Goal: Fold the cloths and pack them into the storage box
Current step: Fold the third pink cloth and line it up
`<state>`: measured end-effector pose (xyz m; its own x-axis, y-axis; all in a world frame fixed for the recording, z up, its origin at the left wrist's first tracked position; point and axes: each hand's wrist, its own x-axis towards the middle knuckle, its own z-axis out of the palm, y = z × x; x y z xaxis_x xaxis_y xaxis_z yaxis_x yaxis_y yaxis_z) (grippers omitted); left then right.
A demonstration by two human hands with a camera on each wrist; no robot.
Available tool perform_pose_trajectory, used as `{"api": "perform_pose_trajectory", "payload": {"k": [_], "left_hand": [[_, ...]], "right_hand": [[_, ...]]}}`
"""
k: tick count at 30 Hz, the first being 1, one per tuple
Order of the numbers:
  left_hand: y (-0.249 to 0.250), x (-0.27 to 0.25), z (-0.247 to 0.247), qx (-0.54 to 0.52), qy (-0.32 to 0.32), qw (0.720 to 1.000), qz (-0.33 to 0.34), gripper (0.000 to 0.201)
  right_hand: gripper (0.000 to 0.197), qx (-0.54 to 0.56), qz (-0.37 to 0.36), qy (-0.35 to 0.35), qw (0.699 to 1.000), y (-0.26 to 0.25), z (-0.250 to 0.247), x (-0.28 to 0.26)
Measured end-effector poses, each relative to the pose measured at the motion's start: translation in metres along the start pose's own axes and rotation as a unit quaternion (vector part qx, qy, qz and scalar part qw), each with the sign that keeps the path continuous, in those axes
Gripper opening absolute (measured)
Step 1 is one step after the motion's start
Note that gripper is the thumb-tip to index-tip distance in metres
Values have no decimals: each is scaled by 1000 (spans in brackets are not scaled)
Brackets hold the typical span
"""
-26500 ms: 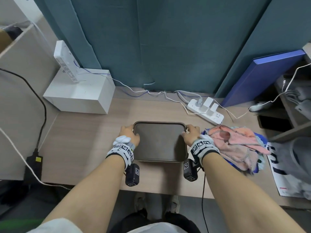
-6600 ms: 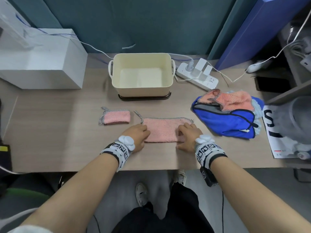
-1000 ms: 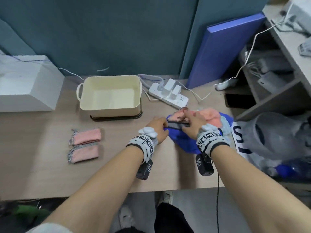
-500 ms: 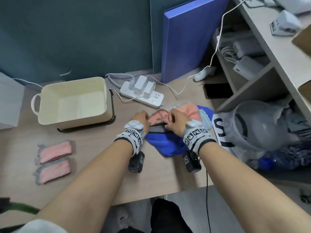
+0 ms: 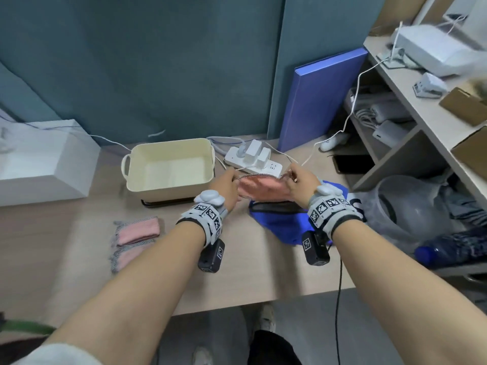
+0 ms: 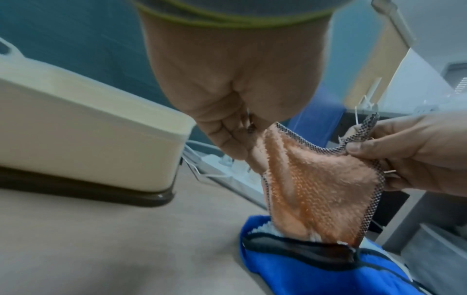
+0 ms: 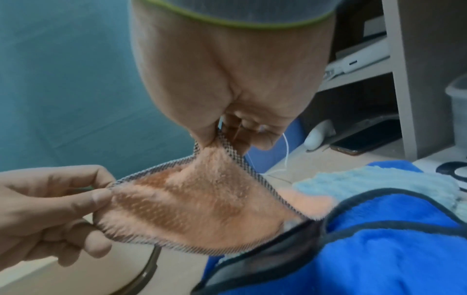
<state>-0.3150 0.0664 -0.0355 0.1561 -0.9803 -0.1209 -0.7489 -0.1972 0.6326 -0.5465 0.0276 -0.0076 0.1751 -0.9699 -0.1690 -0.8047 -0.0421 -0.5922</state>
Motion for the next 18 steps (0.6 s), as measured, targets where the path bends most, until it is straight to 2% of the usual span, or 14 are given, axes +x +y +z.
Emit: {"api": "perform_pose_trajectory", "payload": {"k": [3, 8, 11, 14, 16, 18], "left_hand": [[-12, -20, -49, -18, 49, 999, 17, 16], [-21, -31, -92, -7, 64, 996, 68, 21], [-31, -44, -116, -6, 90, 992, 89, 19], [-39, -56, -129, -23, 101, 991, 81, 15], [-45, -66, -135, -29, 81, 994, 59, 13], [-53, -75, -138, -12, 13, 999, 48, 14]], "right_hand": [[18, 25, -6, 34, 999, -27, -4, -5], [26, 82, -20, 62, 994, -39, -11, -2], [18, 108, -48, 92, 989, -66, -14, -12], [9, 102, -57, 89, 989, -81, -13, -24], [14, 84, -60, 83, 991, -92, -13, -39], [17, 70, -59, 61, 994, -97, -8, -52]]}}
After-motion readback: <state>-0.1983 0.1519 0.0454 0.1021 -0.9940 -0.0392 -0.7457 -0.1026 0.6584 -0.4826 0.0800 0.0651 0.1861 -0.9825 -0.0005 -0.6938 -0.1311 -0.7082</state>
